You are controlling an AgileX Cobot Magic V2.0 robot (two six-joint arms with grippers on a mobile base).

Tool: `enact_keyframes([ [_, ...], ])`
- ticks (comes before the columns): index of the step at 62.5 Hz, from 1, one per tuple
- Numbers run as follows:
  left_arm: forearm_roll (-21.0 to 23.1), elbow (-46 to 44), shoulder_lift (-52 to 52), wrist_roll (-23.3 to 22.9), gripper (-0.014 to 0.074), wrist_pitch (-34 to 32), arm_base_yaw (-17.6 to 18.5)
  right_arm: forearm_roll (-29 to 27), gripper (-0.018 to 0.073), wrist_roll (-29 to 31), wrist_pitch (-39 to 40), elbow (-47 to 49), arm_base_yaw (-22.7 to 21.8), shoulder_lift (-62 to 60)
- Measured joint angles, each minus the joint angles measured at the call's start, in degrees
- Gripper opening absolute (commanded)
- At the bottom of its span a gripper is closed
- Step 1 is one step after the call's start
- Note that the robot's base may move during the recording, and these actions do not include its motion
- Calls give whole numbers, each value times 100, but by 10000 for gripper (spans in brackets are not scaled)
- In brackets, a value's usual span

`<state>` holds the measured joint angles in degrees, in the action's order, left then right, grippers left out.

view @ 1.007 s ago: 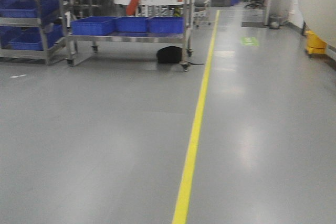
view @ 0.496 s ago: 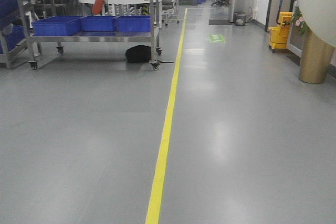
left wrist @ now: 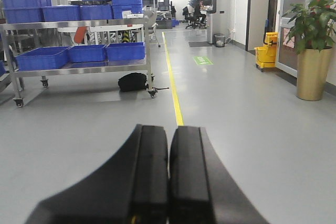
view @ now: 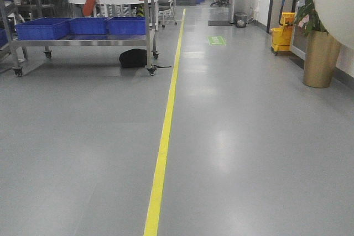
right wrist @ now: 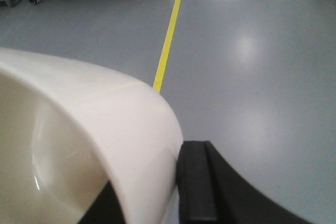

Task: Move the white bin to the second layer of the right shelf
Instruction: 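Drive forward along the yellow floor line holding the white bin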

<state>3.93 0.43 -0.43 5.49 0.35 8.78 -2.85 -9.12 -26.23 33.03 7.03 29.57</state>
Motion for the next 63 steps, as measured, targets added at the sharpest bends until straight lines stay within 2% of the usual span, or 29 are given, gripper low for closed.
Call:
enact_keyframes([
  [63,0,0,0,0,85,0,0,0,56,0,0,0,0,0],
])
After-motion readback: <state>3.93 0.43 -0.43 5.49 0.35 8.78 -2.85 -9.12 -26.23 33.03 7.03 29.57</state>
